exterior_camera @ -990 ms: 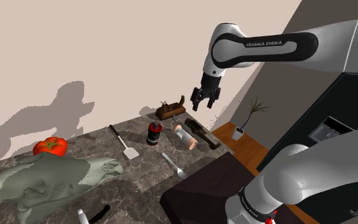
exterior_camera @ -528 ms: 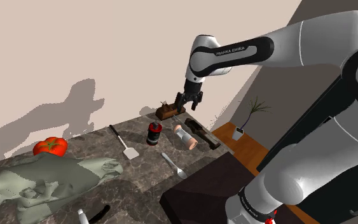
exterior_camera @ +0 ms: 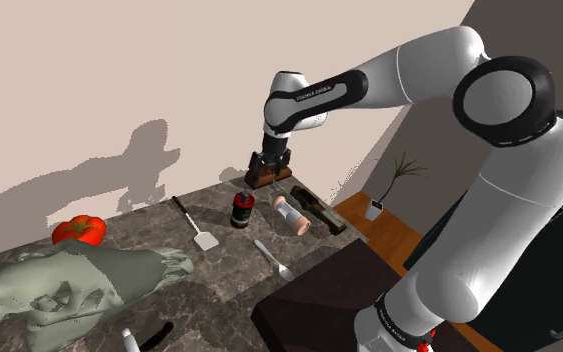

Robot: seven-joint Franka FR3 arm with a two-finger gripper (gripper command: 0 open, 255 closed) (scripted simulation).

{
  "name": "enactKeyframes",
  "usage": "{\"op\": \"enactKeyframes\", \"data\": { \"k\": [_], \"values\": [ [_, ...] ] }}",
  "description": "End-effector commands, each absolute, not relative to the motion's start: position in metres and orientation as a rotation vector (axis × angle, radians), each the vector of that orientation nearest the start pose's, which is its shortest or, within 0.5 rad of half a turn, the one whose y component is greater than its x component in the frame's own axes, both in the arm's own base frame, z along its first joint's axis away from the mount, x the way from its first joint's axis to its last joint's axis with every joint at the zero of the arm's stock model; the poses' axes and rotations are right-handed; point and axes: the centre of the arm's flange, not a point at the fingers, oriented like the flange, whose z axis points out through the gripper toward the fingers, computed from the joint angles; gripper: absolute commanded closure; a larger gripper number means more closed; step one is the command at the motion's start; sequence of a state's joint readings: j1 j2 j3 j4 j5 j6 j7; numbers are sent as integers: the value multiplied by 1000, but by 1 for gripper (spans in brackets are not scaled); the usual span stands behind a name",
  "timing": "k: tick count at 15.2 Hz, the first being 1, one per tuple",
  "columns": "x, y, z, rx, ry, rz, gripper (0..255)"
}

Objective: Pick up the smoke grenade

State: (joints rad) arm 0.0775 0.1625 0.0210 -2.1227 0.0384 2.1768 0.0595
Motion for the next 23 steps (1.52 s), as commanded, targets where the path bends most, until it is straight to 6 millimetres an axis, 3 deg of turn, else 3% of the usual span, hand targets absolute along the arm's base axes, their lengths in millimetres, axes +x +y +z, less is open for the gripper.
{"op": "enactKeyframes", "data": {
  "k": [1, 9, 17, 19, 20, 23],
  "values": [
    [566, 63, 308, -3112, -43, 164, 0],
    [640, 94, 242, -3111, -117, 136, 0],
    [642, 95, 200, -3111, -119, 135, 0],
    [642, 95, 200, -3111, -119, 135, 0],
    [642, 95, 200, -3111, -119, 135, 255],
    [642, 95, 200, -3111, -119, 135, 255]
  ]
}}
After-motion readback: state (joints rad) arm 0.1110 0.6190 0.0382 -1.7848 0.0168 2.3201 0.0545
